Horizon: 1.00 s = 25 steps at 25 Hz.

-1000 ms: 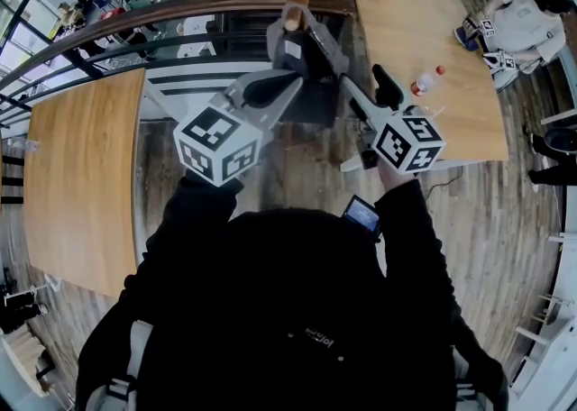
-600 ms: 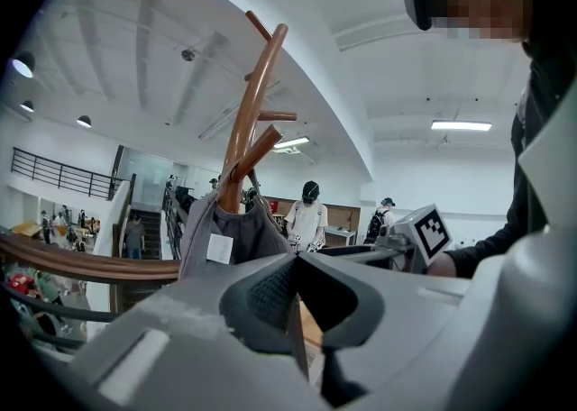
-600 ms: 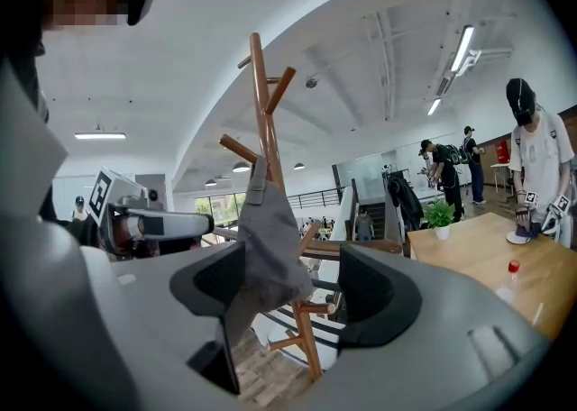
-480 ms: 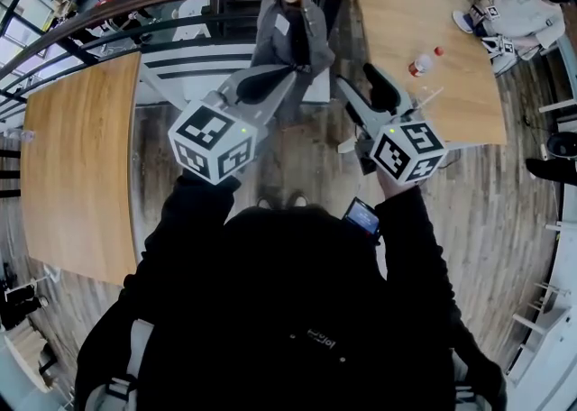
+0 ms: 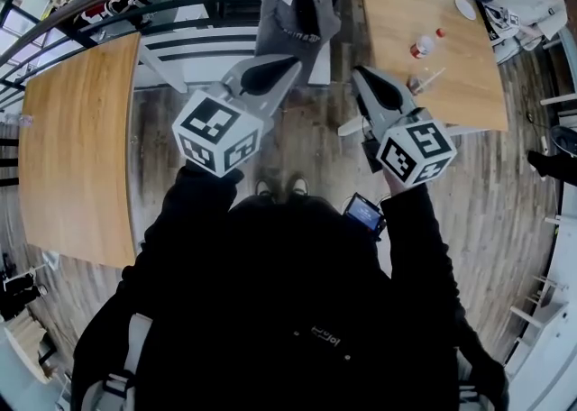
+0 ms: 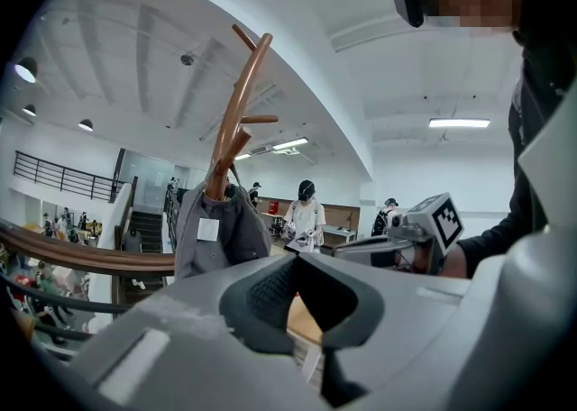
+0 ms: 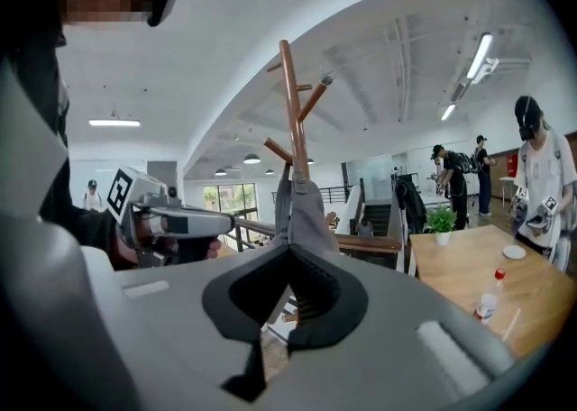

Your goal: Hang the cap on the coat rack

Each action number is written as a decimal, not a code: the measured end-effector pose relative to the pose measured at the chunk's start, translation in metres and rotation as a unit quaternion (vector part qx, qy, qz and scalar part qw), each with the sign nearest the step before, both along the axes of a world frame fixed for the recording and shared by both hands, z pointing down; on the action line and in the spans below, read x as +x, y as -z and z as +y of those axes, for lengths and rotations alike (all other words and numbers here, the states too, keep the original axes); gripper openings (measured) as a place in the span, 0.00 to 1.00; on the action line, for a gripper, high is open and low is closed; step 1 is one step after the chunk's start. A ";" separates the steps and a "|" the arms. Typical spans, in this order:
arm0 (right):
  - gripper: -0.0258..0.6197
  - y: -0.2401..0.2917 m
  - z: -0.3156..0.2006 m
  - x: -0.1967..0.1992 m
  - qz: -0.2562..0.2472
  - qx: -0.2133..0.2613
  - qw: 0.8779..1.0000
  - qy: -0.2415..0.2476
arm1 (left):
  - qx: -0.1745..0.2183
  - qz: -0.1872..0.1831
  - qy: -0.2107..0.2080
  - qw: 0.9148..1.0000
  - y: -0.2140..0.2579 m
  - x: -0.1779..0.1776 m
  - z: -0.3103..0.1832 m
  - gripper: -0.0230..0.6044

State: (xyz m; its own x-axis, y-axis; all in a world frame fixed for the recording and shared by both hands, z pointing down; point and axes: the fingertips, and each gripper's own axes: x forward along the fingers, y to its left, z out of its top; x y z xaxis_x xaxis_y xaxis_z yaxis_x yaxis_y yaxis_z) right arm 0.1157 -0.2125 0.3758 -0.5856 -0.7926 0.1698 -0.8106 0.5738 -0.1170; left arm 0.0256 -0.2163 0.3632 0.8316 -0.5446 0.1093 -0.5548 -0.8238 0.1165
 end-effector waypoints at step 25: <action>0.05 0.048 0.051 -0.034 -0.003 0.053 0.997 0.060 | 0.023 0.001 -0.013 1.000 0.021 -0.003 0.045 0.04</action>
State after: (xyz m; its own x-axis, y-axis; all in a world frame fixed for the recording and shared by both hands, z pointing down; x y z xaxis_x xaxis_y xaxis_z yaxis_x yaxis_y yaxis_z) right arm 0.0815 -0.1616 0.3279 -0.6776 -0.7304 0.0862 -0.7352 0.6756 -0.0549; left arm 0.0229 -0.1713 0.3424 0.8461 -0.5265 0.0837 -0.5323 -0.8429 0.0789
